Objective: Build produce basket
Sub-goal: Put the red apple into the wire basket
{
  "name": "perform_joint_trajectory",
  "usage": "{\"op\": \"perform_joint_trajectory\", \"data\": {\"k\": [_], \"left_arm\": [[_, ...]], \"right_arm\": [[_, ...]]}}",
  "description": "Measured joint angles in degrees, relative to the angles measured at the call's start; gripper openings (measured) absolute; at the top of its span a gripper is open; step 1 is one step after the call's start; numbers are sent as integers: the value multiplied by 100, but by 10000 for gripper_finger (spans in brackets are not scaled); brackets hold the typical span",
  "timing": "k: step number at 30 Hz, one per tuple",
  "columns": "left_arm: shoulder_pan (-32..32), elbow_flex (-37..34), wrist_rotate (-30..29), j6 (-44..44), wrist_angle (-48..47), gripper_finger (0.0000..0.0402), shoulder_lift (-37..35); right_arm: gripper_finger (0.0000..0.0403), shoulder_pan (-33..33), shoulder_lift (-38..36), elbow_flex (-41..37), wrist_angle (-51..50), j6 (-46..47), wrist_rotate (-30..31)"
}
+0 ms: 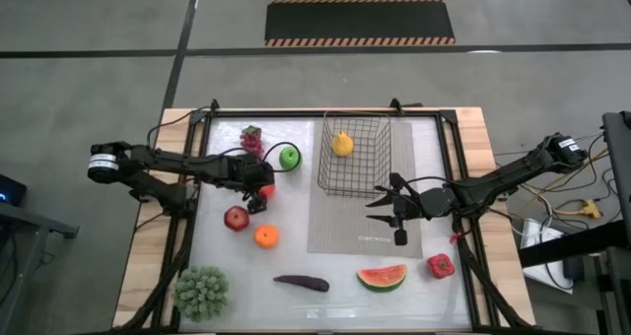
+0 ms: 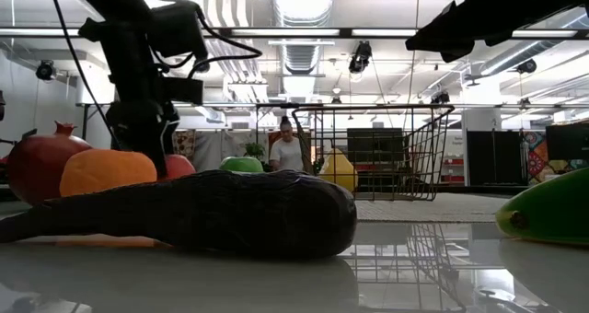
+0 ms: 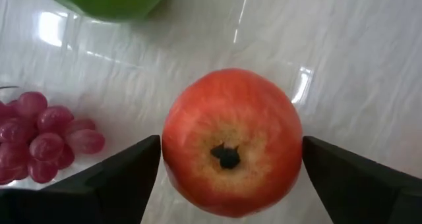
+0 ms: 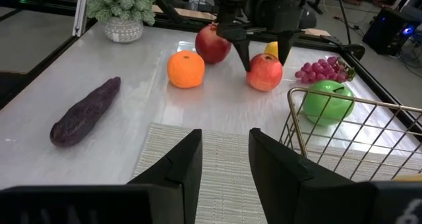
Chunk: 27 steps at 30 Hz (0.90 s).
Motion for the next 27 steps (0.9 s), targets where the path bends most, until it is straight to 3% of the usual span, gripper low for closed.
{"op": "perform_joint_trajectory", "data": {"k": [8,15,22,27], "left_arm": [[-3,33,0,-14,-29,264,-2],[-162,580,2,-439,-581,261,0],[-613,1868,-22,-1043,-1409,263,0],[-963,2662,-321,-1188,-1259,264,0]], "right_arm": [[112,1,0,0,-28,0,-2],[112,0,-175,-2,-243,-327,0],[111,-3,-656,-109,-241,-1017,-1],[111,-128,-1125,-377,14,-1499,-2]]}}
